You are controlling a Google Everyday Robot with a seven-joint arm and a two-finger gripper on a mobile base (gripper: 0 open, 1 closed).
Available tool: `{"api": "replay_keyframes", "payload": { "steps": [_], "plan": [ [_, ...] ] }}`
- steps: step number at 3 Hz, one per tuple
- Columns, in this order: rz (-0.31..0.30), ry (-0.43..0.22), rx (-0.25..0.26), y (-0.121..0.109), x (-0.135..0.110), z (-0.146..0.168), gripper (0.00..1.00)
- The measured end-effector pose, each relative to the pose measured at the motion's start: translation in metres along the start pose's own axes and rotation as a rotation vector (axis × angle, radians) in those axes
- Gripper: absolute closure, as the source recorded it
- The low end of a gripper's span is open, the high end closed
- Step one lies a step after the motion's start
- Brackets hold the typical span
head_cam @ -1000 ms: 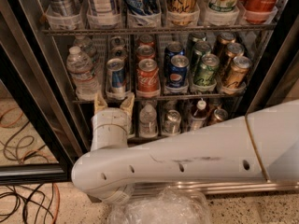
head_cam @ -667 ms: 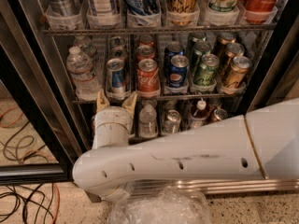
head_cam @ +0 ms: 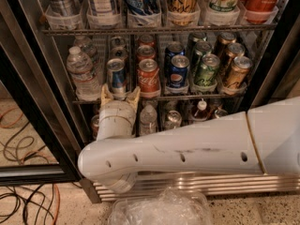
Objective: Pick redbull can from middle shelf of fridge
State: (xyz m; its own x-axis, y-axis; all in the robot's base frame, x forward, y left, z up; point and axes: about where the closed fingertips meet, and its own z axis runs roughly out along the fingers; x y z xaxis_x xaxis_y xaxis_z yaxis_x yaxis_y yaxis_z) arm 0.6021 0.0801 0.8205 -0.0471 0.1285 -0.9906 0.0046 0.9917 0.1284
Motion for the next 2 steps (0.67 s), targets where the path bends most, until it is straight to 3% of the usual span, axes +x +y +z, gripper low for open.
{"api": "replay_keyframes", "payload": {
  "steps": [2],
  "plan": [
    [0.002,-0.005,-0.004,0.0004,-0.0041,0.0105,0.32]
  ]
}}
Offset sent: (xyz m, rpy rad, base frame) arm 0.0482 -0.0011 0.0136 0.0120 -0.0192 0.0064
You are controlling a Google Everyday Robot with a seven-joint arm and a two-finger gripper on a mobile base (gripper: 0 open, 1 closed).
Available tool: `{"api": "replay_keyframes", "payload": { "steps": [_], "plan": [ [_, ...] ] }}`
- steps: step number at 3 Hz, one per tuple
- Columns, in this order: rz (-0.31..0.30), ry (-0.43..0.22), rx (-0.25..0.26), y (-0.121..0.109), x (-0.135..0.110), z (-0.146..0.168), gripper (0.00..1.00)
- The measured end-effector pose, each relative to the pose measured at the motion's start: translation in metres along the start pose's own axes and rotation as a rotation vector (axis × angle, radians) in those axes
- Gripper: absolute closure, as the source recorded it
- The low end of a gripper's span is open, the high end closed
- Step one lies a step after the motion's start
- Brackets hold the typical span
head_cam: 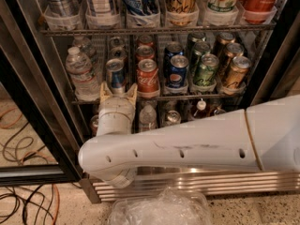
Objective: Pick redbull can from middle shelf of fridge
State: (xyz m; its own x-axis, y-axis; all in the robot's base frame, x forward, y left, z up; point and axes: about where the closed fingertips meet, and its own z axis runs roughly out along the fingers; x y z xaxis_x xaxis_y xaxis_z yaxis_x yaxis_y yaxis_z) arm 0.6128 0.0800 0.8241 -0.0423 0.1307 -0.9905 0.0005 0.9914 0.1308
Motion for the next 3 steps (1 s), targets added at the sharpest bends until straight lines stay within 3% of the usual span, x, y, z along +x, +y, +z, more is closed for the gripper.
{"api": "replay_keyframes", "payload": {
  "steps": [3],
  "plan": [
    [0.009,-0.022,0.038,-0.012,-0.011,0.043,0.33]
  ]
}}
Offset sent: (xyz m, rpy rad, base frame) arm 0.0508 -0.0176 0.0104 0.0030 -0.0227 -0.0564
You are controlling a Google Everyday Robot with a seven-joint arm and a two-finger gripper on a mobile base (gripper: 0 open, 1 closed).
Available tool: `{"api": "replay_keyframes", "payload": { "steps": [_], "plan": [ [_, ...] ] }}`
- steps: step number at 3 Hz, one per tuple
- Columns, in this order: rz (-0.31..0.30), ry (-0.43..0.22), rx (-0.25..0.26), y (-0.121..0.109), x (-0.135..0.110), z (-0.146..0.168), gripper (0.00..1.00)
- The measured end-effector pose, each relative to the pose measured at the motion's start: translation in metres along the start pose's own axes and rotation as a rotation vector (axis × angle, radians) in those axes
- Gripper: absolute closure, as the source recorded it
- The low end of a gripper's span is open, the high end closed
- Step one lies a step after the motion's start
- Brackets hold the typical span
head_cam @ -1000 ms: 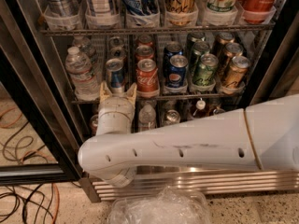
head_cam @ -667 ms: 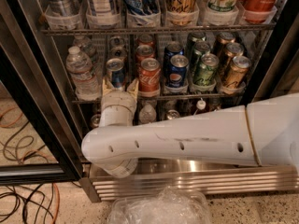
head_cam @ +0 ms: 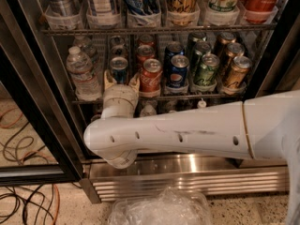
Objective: Pick redbull can from middle shelf of fridge
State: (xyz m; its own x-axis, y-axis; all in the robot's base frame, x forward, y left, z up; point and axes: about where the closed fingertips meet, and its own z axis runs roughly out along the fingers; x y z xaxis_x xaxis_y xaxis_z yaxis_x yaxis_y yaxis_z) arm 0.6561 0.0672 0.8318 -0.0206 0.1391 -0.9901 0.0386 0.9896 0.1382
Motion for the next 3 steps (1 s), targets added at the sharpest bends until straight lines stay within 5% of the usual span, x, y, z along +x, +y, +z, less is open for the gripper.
{"api": "replay_keyframes", "payload": {
  "steps": [3],
  "plan": [
    [0.007,-0.028,0.010,-0.004,-0.010,-0.006,1.00]
  ]
}}
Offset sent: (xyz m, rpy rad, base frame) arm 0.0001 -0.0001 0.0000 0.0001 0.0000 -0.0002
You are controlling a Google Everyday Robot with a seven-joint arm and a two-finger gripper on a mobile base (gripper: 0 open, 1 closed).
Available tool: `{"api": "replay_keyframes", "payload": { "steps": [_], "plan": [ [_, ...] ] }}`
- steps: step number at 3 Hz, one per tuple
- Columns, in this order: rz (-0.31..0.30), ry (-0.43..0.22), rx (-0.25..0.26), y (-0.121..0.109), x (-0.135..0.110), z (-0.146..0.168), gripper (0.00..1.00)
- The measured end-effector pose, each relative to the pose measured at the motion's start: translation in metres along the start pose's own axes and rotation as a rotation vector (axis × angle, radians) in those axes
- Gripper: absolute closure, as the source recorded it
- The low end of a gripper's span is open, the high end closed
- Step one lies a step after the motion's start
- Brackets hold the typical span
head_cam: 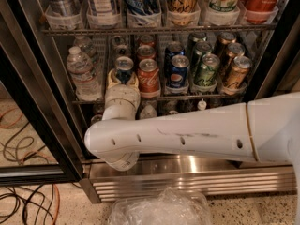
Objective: Pick redbull can from middle shelf of fridge
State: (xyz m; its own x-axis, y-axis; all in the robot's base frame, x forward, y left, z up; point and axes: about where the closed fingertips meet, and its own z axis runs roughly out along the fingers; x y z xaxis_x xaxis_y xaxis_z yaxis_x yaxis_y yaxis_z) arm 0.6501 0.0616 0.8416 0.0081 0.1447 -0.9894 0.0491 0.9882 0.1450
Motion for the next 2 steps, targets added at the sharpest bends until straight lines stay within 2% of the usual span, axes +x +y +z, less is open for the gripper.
{"api": "replay_keyframes", "payload": {
  "steps": [1,2],
  "plan": [
    [0.001,-0.045,-0.027,0.001,-0.023,-0.018,1.00],
    [0.037,-0.055,-0.087,0.002,-0.043,-0.041,1.00]
  ]
}}
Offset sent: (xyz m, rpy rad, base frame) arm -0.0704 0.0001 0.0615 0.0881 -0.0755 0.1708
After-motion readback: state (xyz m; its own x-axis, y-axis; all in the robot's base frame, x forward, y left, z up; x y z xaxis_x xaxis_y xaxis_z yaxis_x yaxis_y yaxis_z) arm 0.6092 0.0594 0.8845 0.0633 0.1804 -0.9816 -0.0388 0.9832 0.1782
